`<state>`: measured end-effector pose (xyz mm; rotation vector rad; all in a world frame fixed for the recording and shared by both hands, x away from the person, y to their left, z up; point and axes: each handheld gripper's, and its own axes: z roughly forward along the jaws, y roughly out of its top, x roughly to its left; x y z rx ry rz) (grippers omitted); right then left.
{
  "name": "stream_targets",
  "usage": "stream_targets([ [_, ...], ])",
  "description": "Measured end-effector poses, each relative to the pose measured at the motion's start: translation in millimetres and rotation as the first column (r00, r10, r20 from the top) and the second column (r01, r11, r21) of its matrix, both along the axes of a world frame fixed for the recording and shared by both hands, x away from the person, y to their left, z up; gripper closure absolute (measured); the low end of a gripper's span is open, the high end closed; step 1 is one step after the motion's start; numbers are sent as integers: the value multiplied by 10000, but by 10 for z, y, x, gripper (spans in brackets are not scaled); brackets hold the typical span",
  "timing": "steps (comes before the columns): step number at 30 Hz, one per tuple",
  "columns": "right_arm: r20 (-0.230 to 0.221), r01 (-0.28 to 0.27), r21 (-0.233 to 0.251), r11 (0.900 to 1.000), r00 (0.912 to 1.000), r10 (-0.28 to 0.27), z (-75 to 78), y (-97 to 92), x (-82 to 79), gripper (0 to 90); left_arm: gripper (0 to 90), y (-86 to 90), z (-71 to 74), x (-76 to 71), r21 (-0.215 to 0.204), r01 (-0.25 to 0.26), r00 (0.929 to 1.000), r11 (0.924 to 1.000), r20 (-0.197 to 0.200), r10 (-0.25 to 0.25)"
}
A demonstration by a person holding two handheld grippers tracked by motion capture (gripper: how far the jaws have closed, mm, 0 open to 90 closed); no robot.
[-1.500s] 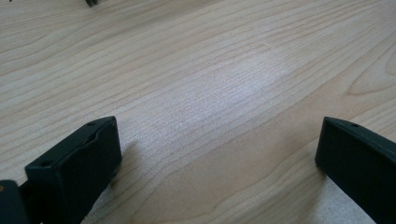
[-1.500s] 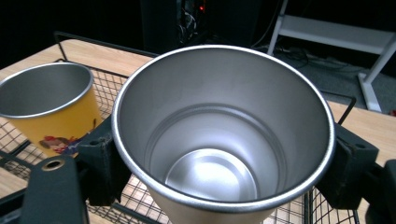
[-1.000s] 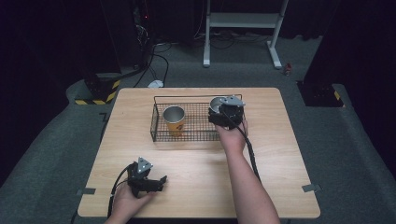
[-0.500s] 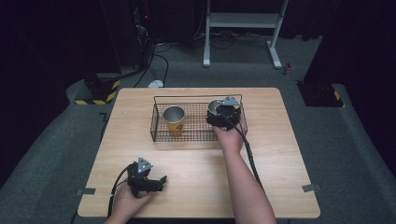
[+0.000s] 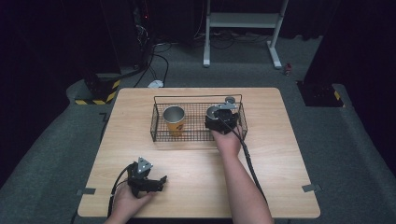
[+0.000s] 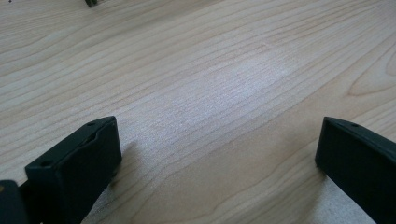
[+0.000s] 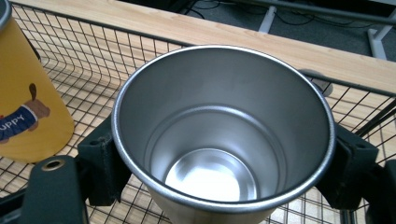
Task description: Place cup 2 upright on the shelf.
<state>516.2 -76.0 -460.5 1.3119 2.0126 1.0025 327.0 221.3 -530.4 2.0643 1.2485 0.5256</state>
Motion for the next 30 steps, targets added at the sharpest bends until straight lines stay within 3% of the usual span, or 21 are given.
stream_targets([
  [30,-596,-121,-258,9996,9982,105,-113,50,33,185,6,-1,1,-1,-4,-9,10000,10000,-11,9],
])
